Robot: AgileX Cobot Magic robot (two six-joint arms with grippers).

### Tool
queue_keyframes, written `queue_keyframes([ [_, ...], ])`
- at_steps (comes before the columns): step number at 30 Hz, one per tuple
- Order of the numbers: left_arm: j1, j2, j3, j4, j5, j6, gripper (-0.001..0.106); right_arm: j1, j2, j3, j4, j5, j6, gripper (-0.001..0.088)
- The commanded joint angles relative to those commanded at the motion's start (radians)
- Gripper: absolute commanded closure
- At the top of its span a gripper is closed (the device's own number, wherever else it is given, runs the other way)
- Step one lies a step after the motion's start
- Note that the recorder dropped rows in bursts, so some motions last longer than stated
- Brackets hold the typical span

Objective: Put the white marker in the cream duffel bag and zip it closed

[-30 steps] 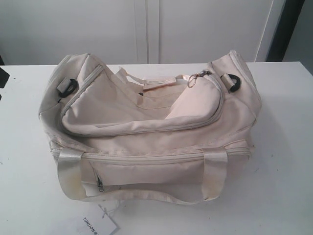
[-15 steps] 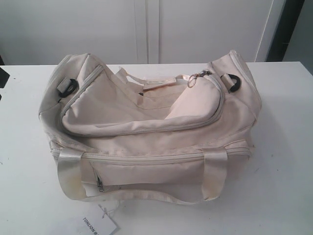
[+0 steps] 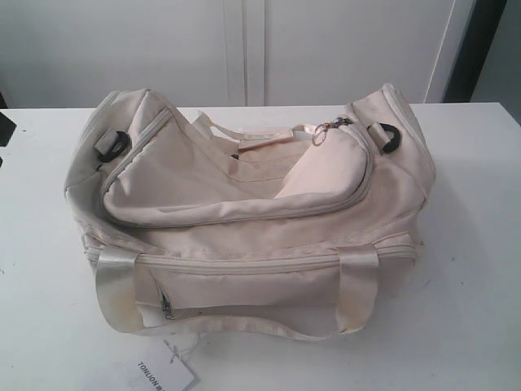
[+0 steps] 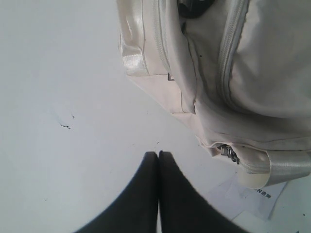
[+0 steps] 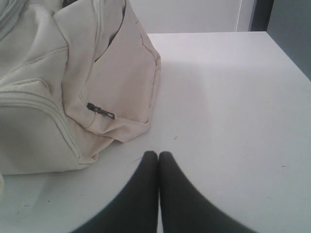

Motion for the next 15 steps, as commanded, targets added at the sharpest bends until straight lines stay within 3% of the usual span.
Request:
queue_keyframes([
  [7, 0.000, -0.043, 0.000, 0.010, -0.038, 0.019, 0.105, 0.000, 0.000, 0.000, 0.000, 0.000, 0.000, 0.0868],
  [15, 0.000, -0.234, 0.050, 0.013, -0.081, 0.024, 0.105, 0.000, 0.000, 0.000, 0.000, 0.000, 0.000, 0.0868],
])
